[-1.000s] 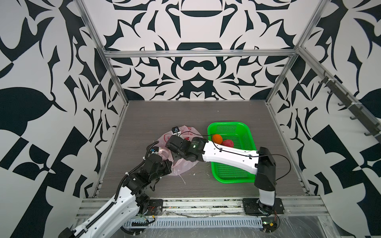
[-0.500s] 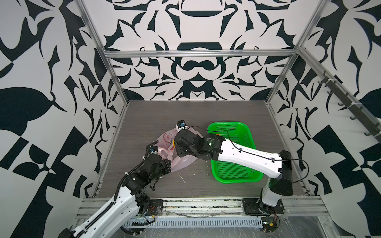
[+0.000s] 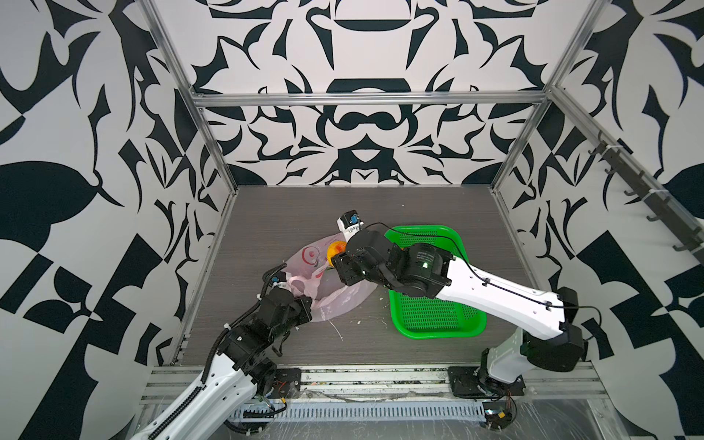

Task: Untie the knot of the plastic bag and take out the fruit
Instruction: Pick up the fruit from the plastic bag.

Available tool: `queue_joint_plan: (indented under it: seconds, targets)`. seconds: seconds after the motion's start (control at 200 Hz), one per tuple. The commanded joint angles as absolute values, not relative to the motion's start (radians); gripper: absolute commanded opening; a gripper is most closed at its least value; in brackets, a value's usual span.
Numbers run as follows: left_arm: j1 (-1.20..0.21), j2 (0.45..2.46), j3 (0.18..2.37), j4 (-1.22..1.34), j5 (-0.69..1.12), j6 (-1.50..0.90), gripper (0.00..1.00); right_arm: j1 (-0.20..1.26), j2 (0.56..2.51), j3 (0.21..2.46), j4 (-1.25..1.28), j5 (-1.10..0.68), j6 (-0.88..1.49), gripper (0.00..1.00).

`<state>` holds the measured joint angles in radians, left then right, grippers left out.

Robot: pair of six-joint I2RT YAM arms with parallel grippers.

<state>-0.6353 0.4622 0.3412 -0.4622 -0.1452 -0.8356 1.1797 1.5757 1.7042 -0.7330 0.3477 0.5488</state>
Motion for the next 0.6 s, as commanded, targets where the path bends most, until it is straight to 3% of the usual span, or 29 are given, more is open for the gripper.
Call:
queue_joint_plan:
  seconds: [0.0, 0.595]
  targets:
    - [-0.639, 0.430, 0.378, -0.538, -0.183, -0.821, 0.00, 1.165, 1.524, 1.691, -0.728, 0.385, 0.513, 0.39]
    - [-0.639, 0.487, 0.394, -0.504, -0.181, -0.818, 0.00, 0.863, 1.212, 1.521, -0.795, 0.427, 0.420, 0.38]
